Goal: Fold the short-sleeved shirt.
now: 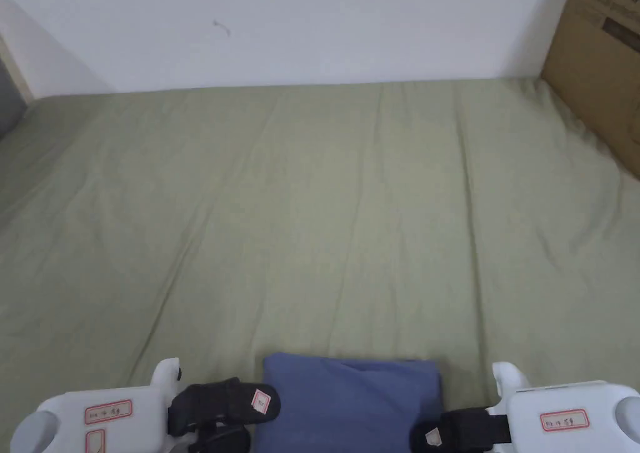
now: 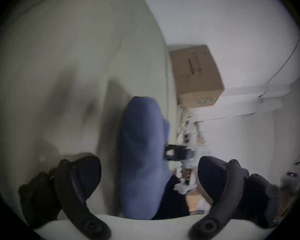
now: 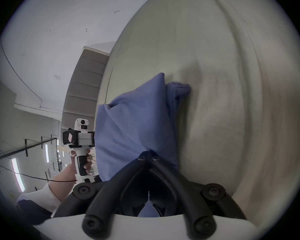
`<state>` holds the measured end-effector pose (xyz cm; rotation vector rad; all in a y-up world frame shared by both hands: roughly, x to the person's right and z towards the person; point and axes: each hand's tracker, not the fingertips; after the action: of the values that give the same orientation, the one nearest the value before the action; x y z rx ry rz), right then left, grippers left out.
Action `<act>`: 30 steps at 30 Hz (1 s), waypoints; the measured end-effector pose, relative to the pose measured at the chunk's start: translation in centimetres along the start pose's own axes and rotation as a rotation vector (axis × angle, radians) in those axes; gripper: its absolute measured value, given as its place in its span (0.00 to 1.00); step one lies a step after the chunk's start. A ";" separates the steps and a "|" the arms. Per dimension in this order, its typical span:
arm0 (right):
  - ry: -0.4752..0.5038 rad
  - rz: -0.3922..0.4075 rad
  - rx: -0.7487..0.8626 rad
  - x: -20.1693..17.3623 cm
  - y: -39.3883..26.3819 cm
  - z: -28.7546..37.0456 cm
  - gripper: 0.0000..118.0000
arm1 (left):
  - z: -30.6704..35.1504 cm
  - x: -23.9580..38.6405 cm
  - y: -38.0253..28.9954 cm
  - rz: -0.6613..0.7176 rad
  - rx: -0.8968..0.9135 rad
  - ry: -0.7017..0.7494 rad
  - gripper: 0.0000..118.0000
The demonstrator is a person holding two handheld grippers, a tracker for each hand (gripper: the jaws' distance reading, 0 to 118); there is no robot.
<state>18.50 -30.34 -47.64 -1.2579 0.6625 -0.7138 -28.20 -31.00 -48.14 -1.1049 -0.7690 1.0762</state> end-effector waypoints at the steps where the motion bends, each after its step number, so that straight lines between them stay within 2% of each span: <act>1: 0.021 -0.026 -0.003 0.4 0.0 0.0 0.01 | -1.3 -0.3 -0.1 0.029 0.001 -0.053 0.95; 3: 0.035 -0.042 -0.004 0.8 0.1 0.0 0.01 | -4.4 -0.8 -0.3 0.049 -0.068 -0.060 0.95; 6: 0.027 -0.018 -0.007 0.5 0.1 0.1 0.01 | -7.2 -0.4 -0.1 -0.043 -0.121 -0.099 0.96; 8: 0.026 -0.012 -0.006 0.5 0.0 0.2 0.01 | -7.5 -0.2 -0.1 -0.040 -0.118 -0.086 0.94; 9: 0.028 -0.012 -0.004 0.6 0.0 0.2 0.01 | -7.2 -0.2 -0.2 -0.037 -0.108 -0.070 0.84; 10: 0.030 -0.014 -0.002 0.6 -0.1 0.3 0.01 | -6.7 0.0 -0.2 -0.049 -0.097 -0.019 0.60; 11: 0.033 -0.016 0.002 0.6 -0.2 0.3 0.01 | -6.1 0.2 -0.3 -0.082 -0.087 0.070 0.27; 12: 0.032 -0.016 0.006 0.6 -0.3 0.3 0.01 | -5.4 0.4 -0.4 -0.136 -0.072 0.262 0.22; 13: 0.039 -0.014 0.009 0.5 -0.3 0.3 0.01 | -5.4 0.3 -0.7 -0.165 -0.097 0.303 0.21; 14: 0.046 -0.010 0.011 0.2 -0.5 0.2 0.01 | -5.4 0.3 -0.7 -0.127 -0.094 0.192 0.22; 19: -0.098 0.005 0.081 -2.9 -1.3 1.2 0.01 | -5.7 3.3 -0.6 -0.200 -0.098 0.267 0.21; 22: -0.202 0.015 0.146 -6.3 -2.3 2.8 0.01 | -4.7 4.7 -0.6 -0.221 -0.092 0.267 0.21; 26: -0.398 0.035 0.230 -11.5 -3.2 2.8 0.01 | -1.4 6.5 -0.6 -0.272 -0.060 0.308 0.21; 30: -0.433 0.041 0.259 -17.3 -3.2 -1.5 0.01 | 5.2 7.2 0.7 -0.338 -0.019 0.405 0.21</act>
<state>6.31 -18.17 -43.80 -1.1066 0.2305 -0.4541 -30.79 -22.54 -47.36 -1.1143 -0.6125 0.5384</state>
